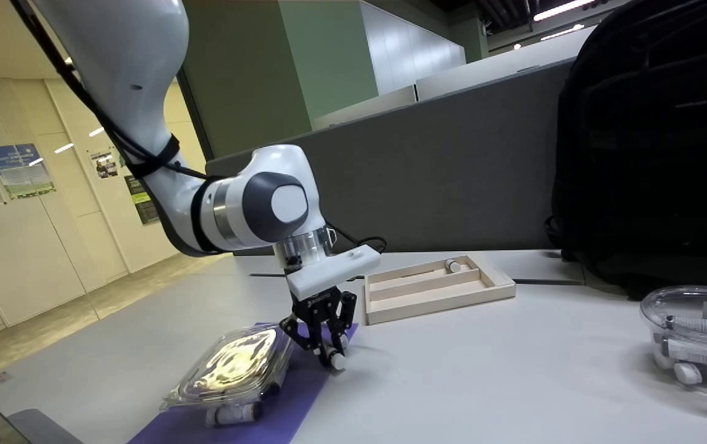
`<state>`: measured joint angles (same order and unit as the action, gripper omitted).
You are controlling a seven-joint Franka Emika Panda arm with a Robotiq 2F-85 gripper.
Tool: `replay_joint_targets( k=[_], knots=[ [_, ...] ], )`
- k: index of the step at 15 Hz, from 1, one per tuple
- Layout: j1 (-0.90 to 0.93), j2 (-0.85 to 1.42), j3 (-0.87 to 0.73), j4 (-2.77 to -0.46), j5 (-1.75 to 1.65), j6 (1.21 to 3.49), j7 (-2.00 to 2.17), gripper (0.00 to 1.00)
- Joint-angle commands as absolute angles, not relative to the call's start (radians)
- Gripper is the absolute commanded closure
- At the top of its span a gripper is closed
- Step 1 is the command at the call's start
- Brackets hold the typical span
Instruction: Put the white object on the wooden tray
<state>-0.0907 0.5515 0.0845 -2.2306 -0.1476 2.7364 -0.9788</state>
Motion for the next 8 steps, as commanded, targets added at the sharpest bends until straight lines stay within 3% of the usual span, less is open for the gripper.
replay_joint_targets(
  k=[1, 8],
  knots=[
    [-0.157, 0.44, 0.156, -2.315, -0.1, 2.756, -0.991, 0.93],
    [-0.239, 0.358, 0.22, -2.245, 0.101, 2.644, -1.061, 0.93]
  ],
)
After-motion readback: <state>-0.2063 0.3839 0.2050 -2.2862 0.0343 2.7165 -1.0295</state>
